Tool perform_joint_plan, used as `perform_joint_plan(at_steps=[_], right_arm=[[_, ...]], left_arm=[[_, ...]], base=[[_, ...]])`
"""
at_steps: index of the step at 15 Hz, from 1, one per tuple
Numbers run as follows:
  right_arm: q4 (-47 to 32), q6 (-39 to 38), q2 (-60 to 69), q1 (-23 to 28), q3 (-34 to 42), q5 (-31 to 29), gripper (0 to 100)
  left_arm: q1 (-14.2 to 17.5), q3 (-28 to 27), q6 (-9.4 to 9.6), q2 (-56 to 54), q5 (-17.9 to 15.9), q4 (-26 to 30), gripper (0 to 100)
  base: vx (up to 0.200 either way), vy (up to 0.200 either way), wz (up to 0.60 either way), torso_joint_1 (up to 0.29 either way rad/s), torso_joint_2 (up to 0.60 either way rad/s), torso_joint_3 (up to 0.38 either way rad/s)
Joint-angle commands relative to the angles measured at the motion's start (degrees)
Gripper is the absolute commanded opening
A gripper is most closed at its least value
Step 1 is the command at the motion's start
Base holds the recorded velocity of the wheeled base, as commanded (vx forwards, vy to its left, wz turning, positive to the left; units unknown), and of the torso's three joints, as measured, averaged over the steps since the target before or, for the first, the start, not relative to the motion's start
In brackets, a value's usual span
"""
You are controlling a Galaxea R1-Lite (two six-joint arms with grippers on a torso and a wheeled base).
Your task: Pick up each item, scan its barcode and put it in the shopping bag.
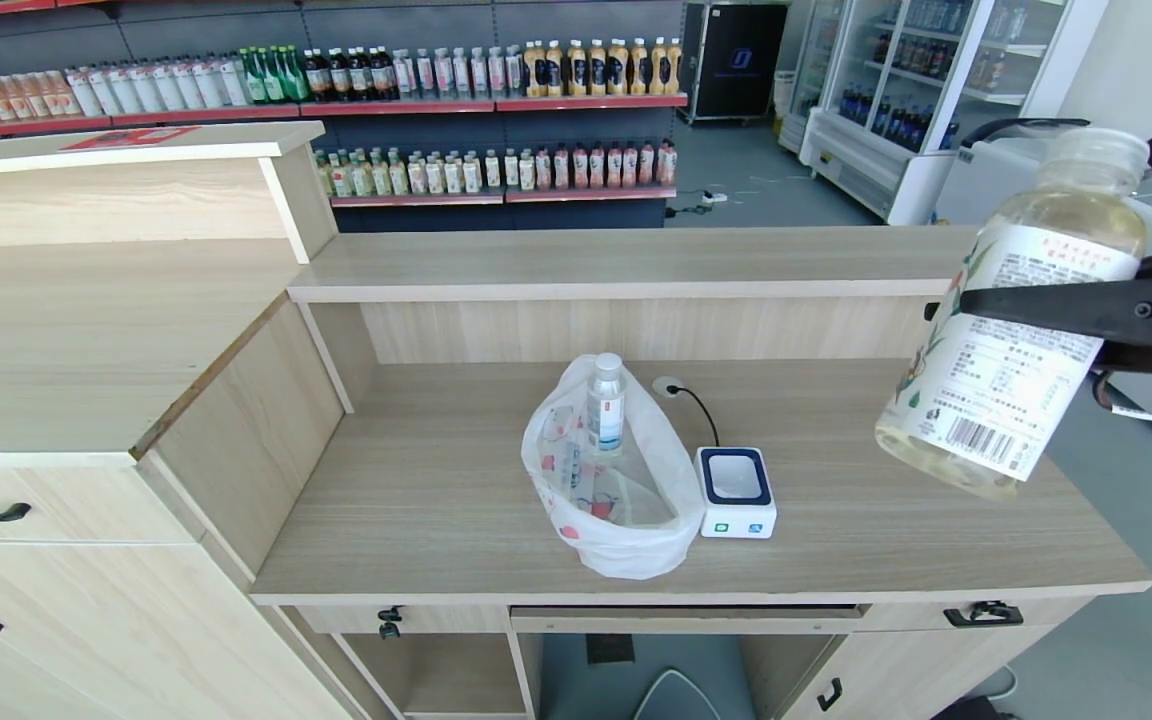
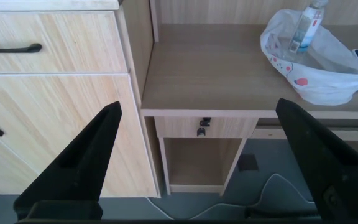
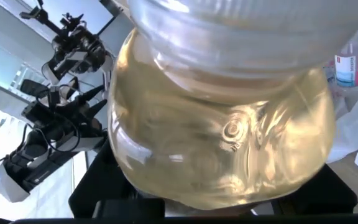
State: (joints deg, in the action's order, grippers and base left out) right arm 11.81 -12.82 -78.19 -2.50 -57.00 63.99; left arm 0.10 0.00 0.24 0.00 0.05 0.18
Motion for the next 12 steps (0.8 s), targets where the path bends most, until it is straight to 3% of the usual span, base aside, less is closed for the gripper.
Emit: perform_joint_plan(at_steps=[1,8,12], right_arm=[[0.1,0.1,2.3,-1.0,0.8,0.0,0],[-0.3,2.5,6.6,-4.7,5.9,0.0,0],[-7.0,2.6,8.8,-6.1,5.7,-0.1,0]], left_arm=[[0.0,0.0,0.02,0.1,0.0,0.0,100],[0.0,0.0,0.02,0.1,0.0,0.0,100],[0.0,0.0,0.02,0.1,0.0,0.0,100]], base=[[0.0,0.0,0.0,0.0,0.0,0.0],[0.0,0.0,0.0,0.0,0.0,0.0],[0.0,0.0,0.0,0.0,0.0,0.0]])
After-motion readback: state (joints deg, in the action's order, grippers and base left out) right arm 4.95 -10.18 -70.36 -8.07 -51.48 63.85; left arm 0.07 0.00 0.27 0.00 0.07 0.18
